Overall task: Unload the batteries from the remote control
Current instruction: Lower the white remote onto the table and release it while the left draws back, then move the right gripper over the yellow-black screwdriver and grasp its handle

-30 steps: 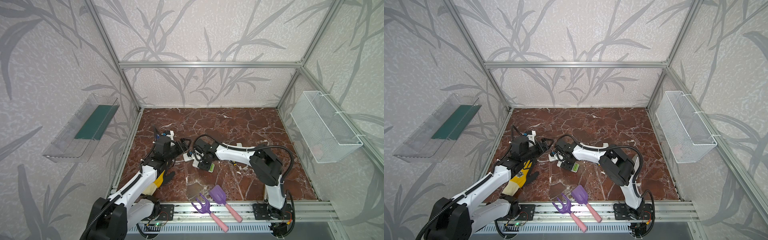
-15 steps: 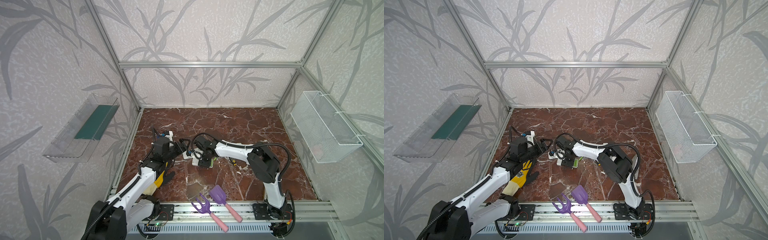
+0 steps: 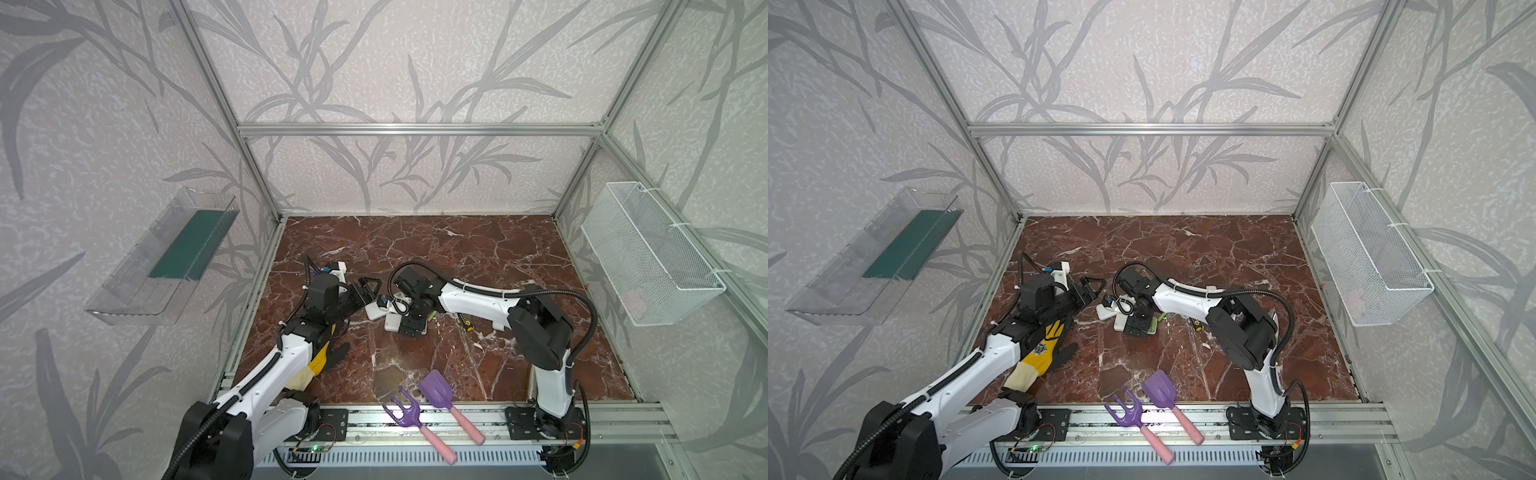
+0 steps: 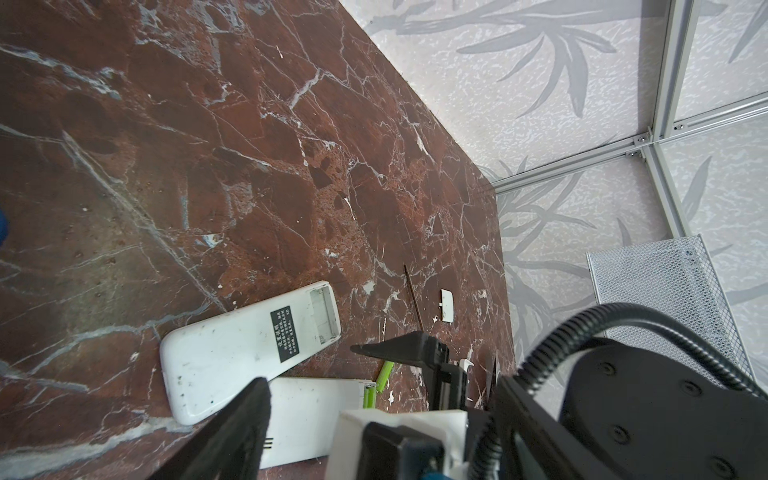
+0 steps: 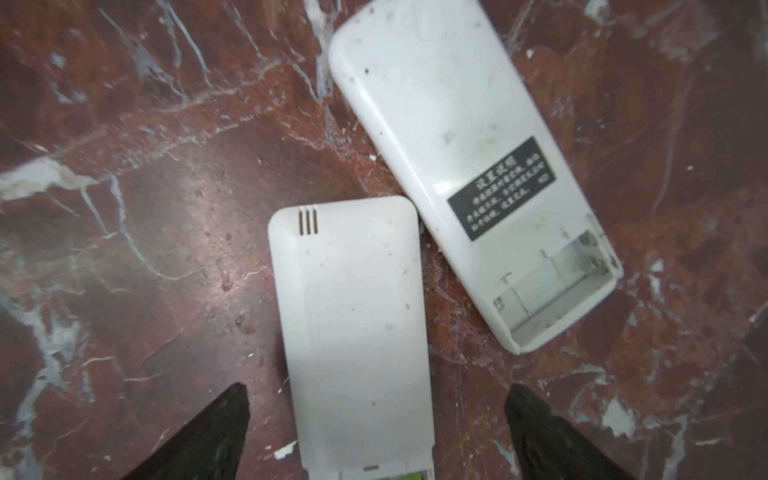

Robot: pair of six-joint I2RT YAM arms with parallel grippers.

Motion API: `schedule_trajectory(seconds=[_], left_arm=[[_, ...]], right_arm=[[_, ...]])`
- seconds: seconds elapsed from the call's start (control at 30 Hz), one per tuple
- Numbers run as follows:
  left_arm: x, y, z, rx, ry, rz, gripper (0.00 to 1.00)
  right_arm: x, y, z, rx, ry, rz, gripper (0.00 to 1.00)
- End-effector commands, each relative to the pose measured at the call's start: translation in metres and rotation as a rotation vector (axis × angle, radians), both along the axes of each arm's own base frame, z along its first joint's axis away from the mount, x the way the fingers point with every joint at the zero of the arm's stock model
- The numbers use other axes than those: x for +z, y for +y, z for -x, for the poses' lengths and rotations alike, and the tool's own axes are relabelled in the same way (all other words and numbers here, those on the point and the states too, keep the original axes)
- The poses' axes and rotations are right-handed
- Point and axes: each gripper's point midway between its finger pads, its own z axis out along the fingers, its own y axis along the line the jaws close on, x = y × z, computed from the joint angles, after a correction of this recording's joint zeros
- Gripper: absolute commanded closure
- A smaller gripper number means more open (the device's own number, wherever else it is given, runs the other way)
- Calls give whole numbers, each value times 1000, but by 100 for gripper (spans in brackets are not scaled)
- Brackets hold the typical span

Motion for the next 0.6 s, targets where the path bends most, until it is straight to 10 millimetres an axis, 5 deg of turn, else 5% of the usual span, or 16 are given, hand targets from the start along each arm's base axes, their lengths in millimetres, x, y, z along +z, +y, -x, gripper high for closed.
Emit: schedule_trajectory(seconds=[0.0,0.23,0.43,0.57], left_arm=[[4,-1,0,-3,-15,24,15],[5,-6,-1,-35,-14,29,14],[1,-12,-4,-58,10,36,13],[2,-17,-6,-75,12,56,13]], right_arm=[[49,0,-12,-145,-40,-152,4],[70,-74,-23,-618,-54,-171,8],[50,-145,-12,-968,13,-234,17],[32,-172,-3,-1060,11,-274,27]])
